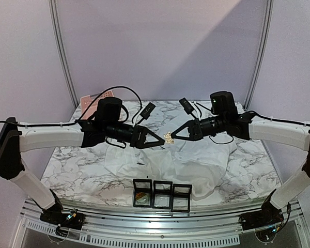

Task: Remove the brooch from the garment
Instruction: Pass from the right arm to the left

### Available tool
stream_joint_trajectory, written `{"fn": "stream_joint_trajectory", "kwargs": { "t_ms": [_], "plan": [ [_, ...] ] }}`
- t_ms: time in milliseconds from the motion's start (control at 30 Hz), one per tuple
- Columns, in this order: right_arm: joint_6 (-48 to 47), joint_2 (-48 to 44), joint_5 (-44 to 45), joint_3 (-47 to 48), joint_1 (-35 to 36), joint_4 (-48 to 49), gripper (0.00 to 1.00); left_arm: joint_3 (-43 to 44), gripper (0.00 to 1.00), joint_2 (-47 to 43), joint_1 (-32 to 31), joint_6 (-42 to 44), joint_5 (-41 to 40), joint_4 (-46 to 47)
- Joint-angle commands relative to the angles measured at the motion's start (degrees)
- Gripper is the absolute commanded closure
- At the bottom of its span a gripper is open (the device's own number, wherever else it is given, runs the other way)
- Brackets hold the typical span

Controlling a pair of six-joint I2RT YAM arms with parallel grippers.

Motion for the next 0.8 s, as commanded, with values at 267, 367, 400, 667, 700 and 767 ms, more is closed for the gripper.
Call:
{"fn": "stream_joint_trajectory", "kwargs": {
  "t_ms": [267,367,400,667,700,767],
  "plan": [
    [-2.3,2.0,-2.0,3.8,1.2,-1.2,1.00,-0.5,0.74,2.4,-0.8,-2.4,2.1,2.8],
    [-2.5,2.4,-1.9,3.9,1.3,-1.3,1.00,-0.5,0.74,2.4,-0.8,-3.1,2.5,3.5],
    [-2.6,2.5,-1.9,4.0,1.3,-1.4,1.00,-0.5,0.74,2.4,-0.8,-3.2,2.6,3.6],
    [-3.3,2.9,-2.3,4.6,1.9,-2.3,1.00,-0.6,0.78,2.5,-0.7,-3.7,2.5,4.1],
    [-3.3,2.9,-2.3,4.5,1.9,-2.3,1.00,-0.6,0.80,2.5,-0.7,-3.7,2.5,4.1],
    [-3.4,2.8,-2.7,4.7,2.0,-2.4,1.00,-0.6,0.82,2.7,-0.7,-4.0,2.5,4.1]
  ]
}}
